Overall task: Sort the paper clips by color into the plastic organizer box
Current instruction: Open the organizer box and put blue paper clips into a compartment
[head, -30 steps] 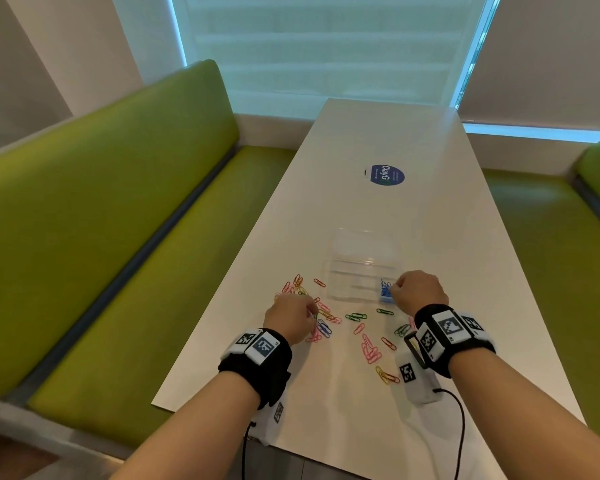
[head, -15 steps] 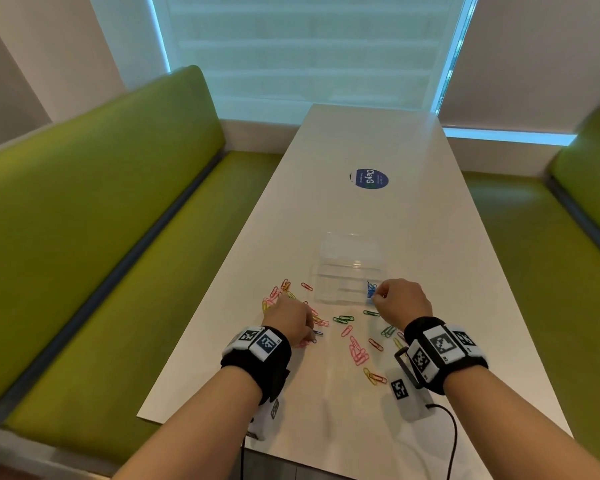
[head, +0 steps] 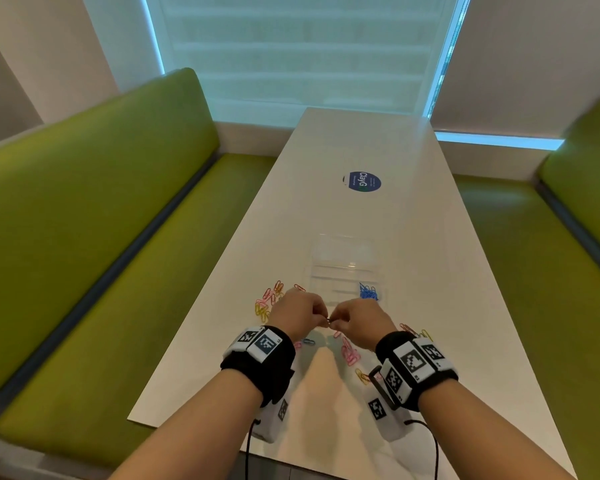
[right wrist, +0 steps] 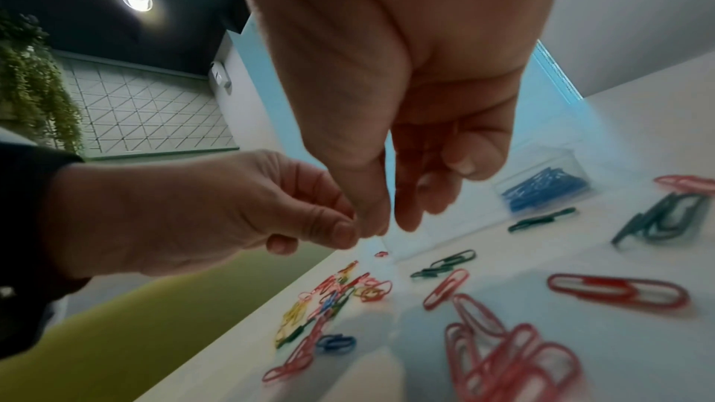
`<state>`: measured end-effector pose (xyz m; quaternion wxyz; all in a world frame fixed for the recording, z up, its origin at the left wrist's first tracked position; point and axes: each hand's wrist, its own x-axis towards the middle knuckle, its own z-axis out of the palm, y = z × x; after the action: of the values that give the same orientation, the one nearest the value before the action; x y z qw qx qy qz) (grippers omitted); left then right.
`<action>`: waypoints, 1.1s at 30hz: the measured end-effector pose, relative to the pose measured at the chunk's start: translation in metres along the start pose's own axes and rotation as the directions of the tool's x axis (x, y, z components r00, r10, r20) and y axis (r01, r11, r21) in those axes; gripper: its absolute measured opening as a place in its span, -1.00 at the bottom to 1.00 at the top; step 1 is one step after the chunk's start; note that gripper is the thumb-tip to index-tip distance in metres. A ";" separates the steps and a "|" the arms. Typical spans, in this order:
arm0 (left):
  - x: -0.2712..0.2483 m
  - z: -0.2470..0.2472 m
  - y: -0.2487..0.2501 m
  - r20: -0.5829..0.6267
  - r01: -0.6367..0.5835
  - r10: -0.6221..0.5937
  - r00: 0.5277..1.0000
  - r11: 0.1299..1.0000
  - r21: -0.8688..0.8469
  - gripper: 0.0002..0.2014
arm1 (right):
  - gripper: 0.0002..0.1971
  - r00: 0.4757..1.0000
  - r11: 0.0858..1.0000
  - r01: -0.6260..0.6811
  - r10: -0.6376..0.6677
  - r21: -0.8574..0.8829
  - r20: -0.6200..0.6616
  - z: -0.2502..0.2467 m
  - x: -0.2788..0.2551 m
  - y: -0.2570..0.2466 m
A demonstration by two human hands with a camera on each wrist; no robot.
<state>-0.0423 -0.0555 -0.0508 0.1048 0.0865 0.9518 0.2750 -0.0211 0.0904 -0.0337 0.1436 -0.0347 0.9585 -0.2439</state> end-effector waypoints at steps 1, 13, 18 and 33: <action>-0.001 0.000 0.000 -0.003 -0.002 0.002 1.000 1.000 -0.004 -0.80 | -0.79 1.000 1.000 -0.005 0.005 -0.005 -0.009 -0.001 0.001 0.001; -0.011 -0.006 -0.014 0.079 0.016 -0.029 0.996 0.987 0.159 -0.70 | -0.72 0.924 0.954 -0.298 0.295 0.028 -0.244 -0.039 0.027 0.039; -0.012 -0.003 -0.017 0.123 0.004 -0.028 0.992 0.981 0.194 -0.69 | -0.73 0.925 0.955 -0.295 0.292 0.025 -0.242 -0.036 0.028 0.042; -0.002 0.004 0.012 0.069 -0.066 0.058 0.996 0.989 0.132 -0.86 | -0.72 0.995 0.995 -0.060 0.066 0.084 -0.071 -0.014 0.001 0.034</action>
<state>-0.0381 -0.0441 -0.0474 0.1212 0.1318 0.9610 0.2106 -0.0256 0.1262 -0.0386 0.1169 0.0107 0.9530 -0.2793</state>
